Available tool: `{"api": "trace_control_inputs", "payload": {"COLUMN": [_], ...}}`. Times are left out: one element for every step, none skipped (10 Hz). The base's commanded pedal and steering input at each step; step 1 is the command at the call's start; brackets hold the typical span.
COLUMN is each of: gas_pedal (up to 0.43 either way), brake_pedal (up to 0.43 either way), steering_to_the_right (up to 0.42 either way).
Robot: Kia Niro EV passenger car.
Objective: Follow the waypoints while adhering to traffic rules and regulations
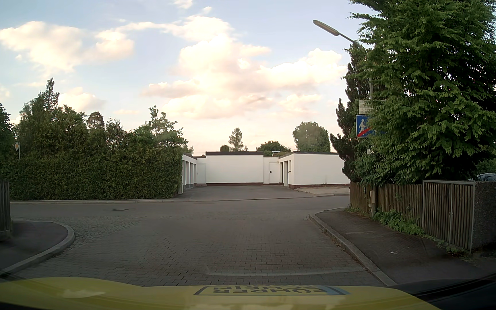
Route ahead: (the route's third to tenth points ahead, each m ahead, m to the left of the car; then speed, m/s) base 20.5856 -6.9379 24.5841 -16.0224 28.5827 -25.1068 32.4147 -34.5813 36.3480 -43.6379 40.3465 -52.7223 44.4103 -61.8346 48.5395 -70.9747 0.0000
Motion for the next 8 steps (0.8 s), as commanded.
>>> {"api": "trace_control_inputs", "payload": {"gas_pedal": [0.000,0.000,0.000,0.000,0.000,0.000,0.000,0.000], "brake_pedal": [0.274,0.274,0.274,0.274,0.274,0.268,0.274,0.274], "steering_to_the_right": [-0.095,-0.095,-0.095,-0.095,-0.095,-0.095,-0.095,-0.095]}}
